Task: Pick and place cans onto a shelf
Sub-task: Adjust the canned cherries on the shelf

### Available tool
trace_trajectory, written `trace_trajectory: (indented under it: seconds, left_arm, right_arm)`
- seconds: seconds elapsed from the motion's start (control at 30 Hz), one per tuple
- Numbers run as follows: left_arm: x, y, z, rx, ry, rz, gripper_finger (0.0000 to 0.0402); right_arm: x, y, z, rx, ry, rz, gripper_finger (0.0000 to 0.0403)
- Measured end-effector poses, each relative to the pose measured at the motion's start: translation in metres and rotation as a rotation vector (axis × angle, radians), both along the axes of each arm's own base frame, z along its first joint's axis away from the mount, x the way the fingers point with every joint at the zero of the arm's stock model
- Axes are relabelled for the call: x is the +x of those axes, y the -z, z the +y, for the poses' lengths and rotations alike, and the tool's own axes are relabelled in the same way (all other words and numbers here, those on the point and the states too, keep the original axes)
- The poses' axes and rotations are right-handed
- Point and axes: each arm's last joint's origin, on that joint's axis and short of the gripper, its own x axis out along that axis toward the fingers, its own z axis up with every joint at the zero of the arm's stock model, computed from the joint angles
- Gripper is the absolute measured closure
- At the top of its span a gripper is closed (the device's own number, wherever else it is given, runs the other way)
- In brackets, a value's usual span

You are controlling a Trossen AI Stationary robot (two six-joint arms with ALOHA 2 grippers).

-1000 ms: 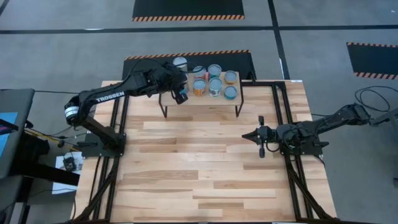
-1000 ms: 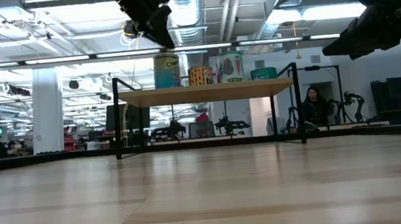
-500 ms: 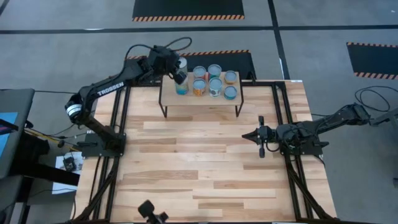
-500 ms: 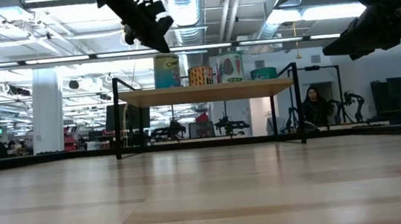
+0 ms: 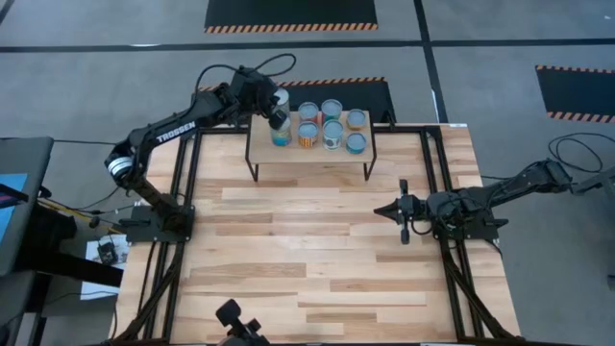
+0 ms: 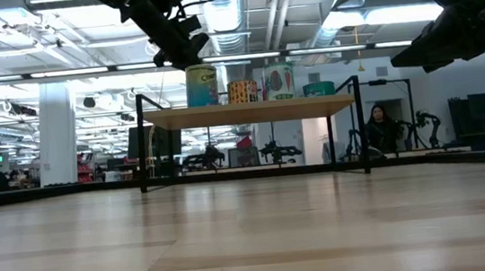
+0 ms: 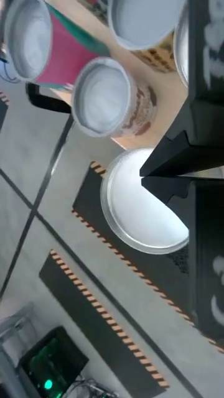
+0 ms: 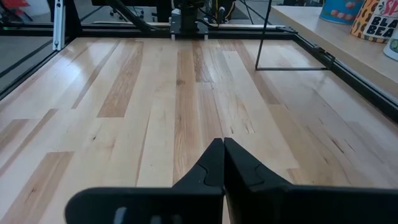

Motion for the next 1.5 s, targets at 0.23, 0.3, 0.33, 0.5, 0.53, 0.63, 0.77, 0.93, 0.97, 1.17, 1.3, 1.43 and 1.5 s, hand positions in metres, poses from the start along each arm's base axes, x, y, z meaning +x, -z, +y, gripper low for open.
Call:
trace_trajectory:
  seconds: [0.23,0.3,0.33,0.5,0.53,0.63,0.77,0.93,0.97,1.17,1.3,1.43,1.5]
  left_arm:
    - [-0.001,0.003,-0.0013,-0.019,0.009,0.032,0.0401]
    - [-0.0014,0.0035,-0.0017,-0.023,0.009,0.038,0.0402]
    - [-0.0013,0.0036,-0.0018,-0.026,0.014,0.036,0.0401]
    - [-0.0002,0.0036,-0.0029,-0.039,0.052,0.026,0.0401]
    - [-0.0001,0.0036,-0.003,-0.039,0.053,0.025,0.0401]
    - [0.0,0.0036,-0.0032,-0.04,0.055,0.025,0.0401]
    - [0.0008,0.0036,-0.0041,-0.04,0.059,0.024,0.0401]
    - [0.001,0.0036,-0.0044,-0.044,0.066,0.021,0.0401]
    - [0.0011,0.0035,-0.0044,-0.042,0.063,0.021,0.0401]
    - [-0.0013,0.003,-0.0018,0.002,-0.049,0.051,0.0401]
    - [-0.0022,0.0029,-0.0011,0.016,-0.078,0.062,0.0401]
    - [-0.0012,0.0043,-0.0005,0.013,-0.077,0.064,0.0401]
    - [0.0004,0.0076,0.0006,-0.001,-0.064,0.068,0.0401]
  right_arm:
    - [0.0,0.0001,0.0,0.0,0.0,0.002,0.0389]
    - [0.0,0.0001,0.0,0.0,0.0,0.001,0.0388]
    - [0.0,0.0002,0.0,0.0,0.0,0.002,0.0388]
    - [0.0,0.0002,0.0,0.0,0.0,0.002,0.0388]
    - [0.0,0.0002,0.0,0.0,0.0,0.002,0.0389]
    - [0.0,0.0002,0.0,0.0,0.0,0.002,0.0389]
    - [0.0,0.0001,0.0,0.0,0.0,0.002,0.0387]
    - [0.0,0.0002,0.0,0.0,0.0,0.002,0.0389]
    - [0.0,0.0001,0.0,0.0,0.0,0.001,0.0389]
    - [0.0,0.0002,0.0,0.0,0.0,0.002,0.0387]
    - [0.0,0.0002,0.0,0.0,0.0,0.002,0.0388]
    - [0.0,0.0002,0.0,0.0,0.0,0.002,0.0389]
    - [0.0,0.0001,0.0,0.0,0.0,0.001,0.0388]
